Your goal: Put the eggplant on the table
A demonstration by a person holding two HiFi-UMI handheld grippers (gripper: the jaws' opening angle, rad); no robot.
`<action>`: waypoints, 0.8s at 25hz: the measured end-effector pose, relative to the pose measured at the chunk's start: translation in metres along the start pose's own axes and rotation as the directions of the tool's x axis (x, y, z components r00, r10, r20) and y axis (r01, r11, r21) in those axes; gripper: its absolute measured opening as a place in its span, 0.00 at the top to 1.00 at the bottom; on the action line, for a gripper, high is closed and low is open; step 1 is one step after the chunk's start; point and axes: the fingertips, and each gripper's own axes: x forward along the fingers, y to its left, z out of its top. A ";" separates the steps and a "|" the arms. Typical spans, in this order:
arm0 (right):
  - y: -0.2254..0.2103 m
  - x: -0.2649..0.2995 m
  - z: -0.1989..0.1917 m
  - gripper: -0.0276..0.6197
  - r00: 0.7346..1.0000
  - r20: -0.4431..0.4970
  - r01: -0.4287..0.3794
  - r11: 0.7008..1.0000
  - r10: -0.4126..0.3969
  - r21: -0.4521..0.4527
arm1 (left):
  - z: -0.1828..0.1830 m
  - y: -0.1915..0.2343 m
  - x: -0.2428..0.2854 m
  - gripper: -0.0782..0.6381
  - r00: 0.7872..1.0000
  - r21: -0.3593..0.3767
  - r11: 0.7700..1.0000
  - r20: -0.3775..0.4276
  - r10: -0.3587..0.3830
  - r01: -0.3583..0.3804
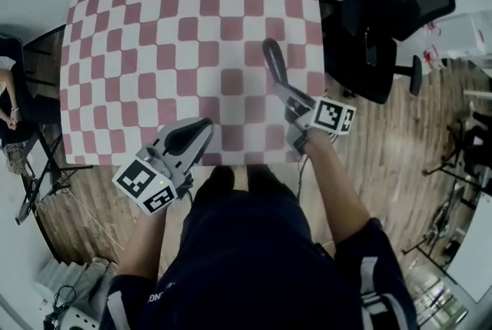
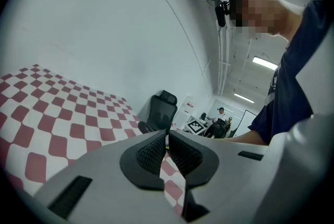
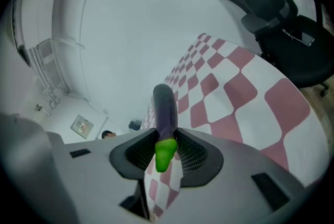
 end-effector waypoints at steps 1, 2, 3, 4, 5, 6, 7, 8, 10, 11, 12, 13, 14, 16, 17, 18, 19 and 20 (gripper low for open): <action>-0.005 0.011 0.004 0.76 1.000 -0.024 -0.006 0.999 0.005 -0.044 | 0.000 0.002 0.002 0.84 1.000 -0.003 1.000 -0.004 0.015 -0.015; -0.010 0.021 0.009 0.76 0.999 -0.048 -0.012 0.995 0.007 -0.100 | 0.001 0.004 0.005 0.84 1.000 -0.006 1.000 -0.008 0.030 -0.030; -0.014 0.030 0.012 0.76 0.997 -0.072 -0.011 0.989 0.000 -0.150 | 0.001 0.006 0.008 0.84 0.999 -0.011 0.999 -0.010 0.044 -0.044; -0.019 0.037 0.015 0.76 0.995 -0.094 0.001 0.981 -0.020 -0.195 | 0.001 0.008 0.011 0.84 0.998 -0.018 0.998 -0.011 0.057 -0.057; -0.024 0.043 0.017 0.76 0.992 -0.115 0.017 0.972 -0.045 -0.235 | 0.001 0.009 0.014 0.84 0.998 -0.026 0.997 -0.012 0.069 -0.069; -0.028 0.049 0.018 0.76 0.988 -0.133 0.034 0.963 -0.072 -0.268 | 0.000 0.011 0.017 0.84 0.997 -0.033 0.996 -0.014 0.080 -0.080; -0.032 0.055 0.018 0.76 0.984 -0.148 0.051 0.953 -0.099 -0.299 | -0.001 0.012 0.020 0.84 0.996 -0.039 0.995 -0.017 0.090 -0.090; -0.037 0.060 0.019 0.76 0.979 -0.158 0.069 0.940 -0.128 -0.333 | -0.002 0.014 0.023 0.84 0.995 -0.044 0.994 -0.020 0.099 -0.099; -0.045 0.069 0.021 0.76 0.968 -0.164 0.108 0.906 -0.190 -0.409 | -0.003 0.017 0.026 0.84 0.993 -0.054 0.992 -0.024 0.115 -0.116; -0.049 0.072 0.022 0.76 0.962 -0.160 0.130 0.882 -0.223 -0.453 | -0.004 0.019 0.028 0.84 0.992 -0.059 0.991 -0.025 0.122 -0.123; -0.053 0.074 0.023 0.76 0.954 -0.152 0.151 0.854 -0.257 -0.498 | -0.005 0.020 0.029 0.84 0.992 -0.063 0.990 -0.027 0.127 -0.129; -0.057 0.076 0.024 0.76 0.947 -0.145 0.167 0.824 -0.288 -0.542 | -0.005 0.021 0.031 0.84 0.991 -0.066 0.989 -0.028 0.131 -0.133; -0.060 0.077 0.025 0.76 0.940 -0.141 0.177 0.796 -0.312 -0.579 | -0.005 0.022 0.032 0.84 0.990 -0.068 0.988 -0.030 0.134 -0.136; -0.062 0.080 0.024 0.76 0.930 -0.140 0.178 0.750 -0.340 -0.636 | -0.005 0.023 0.035 0.84 0.990 -0.068 0.988 -0.035 0.138 -0.140; -0.063 0.081 0.023 0.76 0.927 -0.139 0.177 0.730 -0.350 -0.660 | -0.005 0.023 0.036 0.84 0.990 -0.067 0.988 -0.036 0.138 -0.141; -0.063 0.082 0.023 0.76 0.923 -0.136 0.178 0.711 -0.361 -0.681 | -0.004 0.024 0.037 0.84 0.990 -0.068 0.988 -0.037 0.139 -0.141; -0.065 0.084 0.022 0.76 0.918 -0.132 0.180 0.692 -0.373 -0.699 | -0.004 0.025 0.038 0.84 0.990 -0.068 0.988 -0.038 0.139 -0.141; -0.067 0.086 0.021 0.76 0.914 -0.130 0.184 0.678 -0.385 -0.712 | -0.004 0.026 0.039 0.84 0.990 -0.070 0.988 -0.039 0.139 -0.141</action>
